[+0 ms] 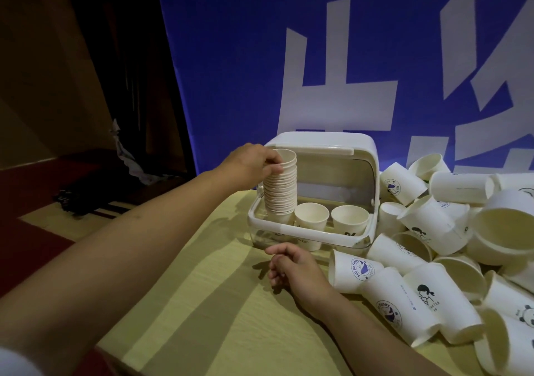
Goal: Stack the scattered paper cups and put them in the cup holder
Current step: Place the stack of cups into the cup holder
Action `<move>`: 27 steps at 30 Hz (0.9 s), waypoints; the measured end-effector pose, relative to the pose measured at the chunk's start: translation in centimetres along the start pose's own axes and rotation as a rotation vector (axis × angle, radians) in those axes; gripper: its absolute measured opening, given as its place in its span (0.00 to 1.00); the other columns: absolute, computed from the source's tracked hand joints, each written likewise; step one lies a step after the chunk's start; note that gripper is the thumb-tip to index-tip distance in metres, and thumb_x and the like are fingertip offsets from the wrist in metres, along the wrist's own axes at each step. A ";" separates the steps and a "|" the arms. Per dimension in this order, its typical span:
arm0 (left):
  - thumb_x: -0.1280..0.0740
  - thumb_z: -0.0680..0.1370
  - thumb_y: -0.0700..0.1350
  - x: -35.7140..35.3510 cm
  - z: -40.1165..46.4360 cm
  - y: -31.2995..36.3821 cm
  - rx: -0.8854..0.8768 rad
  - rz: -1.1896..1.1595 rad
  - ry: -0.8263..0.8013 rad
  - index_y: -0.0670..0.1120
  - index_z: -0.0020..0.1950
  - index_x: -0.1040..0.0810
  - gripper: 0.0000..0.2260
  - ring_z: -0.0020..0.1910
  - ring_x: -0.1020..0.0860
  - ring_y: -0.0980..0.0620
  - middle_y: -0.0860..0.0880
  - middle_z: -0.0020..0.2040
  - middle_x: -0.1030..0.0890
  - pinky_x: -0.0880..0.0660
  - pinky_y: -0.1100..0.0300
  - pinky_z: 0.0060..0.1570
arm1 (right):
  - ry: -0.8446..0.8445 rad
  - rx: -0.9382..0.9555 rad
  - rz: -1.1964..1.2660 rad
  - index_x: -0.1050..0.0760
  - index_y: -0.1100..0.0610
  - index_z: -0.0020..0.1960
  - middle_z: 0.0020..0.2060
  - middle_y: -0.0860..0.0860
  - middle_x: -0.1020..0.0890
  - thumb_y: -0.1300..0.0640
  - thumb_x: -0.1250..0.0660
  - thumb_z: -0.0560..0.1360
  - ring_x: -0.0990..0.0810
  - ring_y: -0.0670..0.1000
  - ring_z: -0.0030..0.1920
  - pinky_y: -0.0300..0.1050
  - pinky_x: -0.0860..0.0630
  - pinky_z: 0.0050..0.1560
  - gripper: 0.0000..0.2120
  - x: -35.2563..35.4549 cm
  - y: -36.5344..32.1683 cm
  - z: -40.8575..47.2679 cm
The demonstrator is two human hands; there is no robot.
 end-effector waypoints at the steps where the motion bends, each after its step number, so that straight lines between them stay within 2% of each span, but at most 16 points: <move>1: 0.33 0.81 0.52 -0.2 0.1 -0.2 0.024 -0.058 -0.005 0.54 0.59 0.18 0.09 0.55 0.22 0.51 0.54 0.55 0.17 0.24 0.51 0.56 | 0.001 0.003 -0.003 0.22 0.62 0.56 0.33 0.54 0.22 0.68 0.42 0.81 0.24 0.51 0.32 0.46 0.28 0.35 0.11 0.0 0.0 0.0; 5: 0.25 0.76 0.49 0.9 0.2 -0.8 0.068 -0.195 0.043 0.54 0.52 0.17 0.06 0.52 0.21 0.53 0.56 0.49 0.18 0.25 0.57 0.50 | 0.003 0.008 -0.011 0.22 0.62 0.56 0.33 0.55 0.22 0.68 0.42 0.81 0.24 0.51 0.32 0.46 0.28 0.35 0.11 0.0 0.0 -0.1; 10: 0.20 0.70 0.51 2.2 0.0 -1.7 0.073 -0.222 0.079 0.57 0.43 0.21 0.10 0.48 0.20 0.53 0.57 0.46 0.18 0.20 0.48 0.53 | -0.001 0.003 -0.014 0.22 0.61 0.55 0.32 0.54 0.22 0.67 0.41 0.81 0.25 0.51 0.32 0.46 0.28 0.35 0.11 0.0 0.2 0.1; 14: 0.24 0.74 0.53 4.3 0.0 -2.1 0.052 -0.285 0.237 0.56 0.48 0.17 0.06 0.50 0.20 0.54 0.58 0.46 0.17 0.22 0.47 0.56 | -0.001 0.005 -0.015 0.22 0.61 0.55 0.32 0.54 0.22 0.67 0.41 0.80 0.25 0.52 0.32 0.45 0.28 0.33 0.11 0.0 0.2 0.0; 17: 0.26 0.76 0.51 6.6 -0.4 -2.2 0.035 -0.385 0.451 0.51 0.56 0.15 0.10 0.53 0.19 0.53 0.54 0.51 0.16 0.22 0.49 0.58 | 0.000 -0.003 -0.020 0.22 0.60 0.55 0.32 0.54 0.22 0.67 0.41 0.80 0.25 0.52 0.32 0.45 0.28 0.33 0.11 -0.1 0.3 -0.1; 20: 0.30 0.80 0.48 8.4 -1.7 -1.5 -0.047 -0.515 0.676 0.46 0.62 0.16 0.13 0.56 0.19 0.54 0.51 0.56 0.16 0.20 0.57 0.57 | -0.005 -0.008 -0.030 0.21 0.60 0.55 0.33 0.55 0.22 0.67 0.41 0.80 0.25 0.52 0.33 0.45 0.27 0.34 0.11 0.0 0.2 -0.2; 23: 0.30 0.79 0.50 7.7 -3.6 0.9 -0.173 -0.469 0.753 0.44 0.60 0.15 0.14 0.53 0.19 0.55 0.49 0.54 0.15 0.23 0.69 0.52 | 0.003 -0.011 -0.055 0.21 0.59 0.55 0.33 0.55 0.21 0.66 0.41 0.80 0.23 0.52 0.33 0.45 0.27 0.35 0.11 0.0 0.1 -0.2; 27: 0.29 0.77 0.50 3.4 -6.6 5.1 -0.428 -0.297 0.765 0.44 0.53 0.13 0.11 0.47 0.18 0.50 0.49 0.47 0.13 0.21 0.56 0.47 | 0.025 -0.016 -0.029 0.22 0.59 0.53 0.34 0.56 0.24 0.67 0.42 0.81 0.24 0.50 0.30 0.40 0.26 0.30 0.11 -0.2 -0.3 -0.7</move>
Point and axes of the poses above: each hand's wrist, its own z-axis towards the middle knuckle, its own x-axis out of the back of the hand, y = z × x, the point moved 8 cm from there along z, towards the middle knuckle
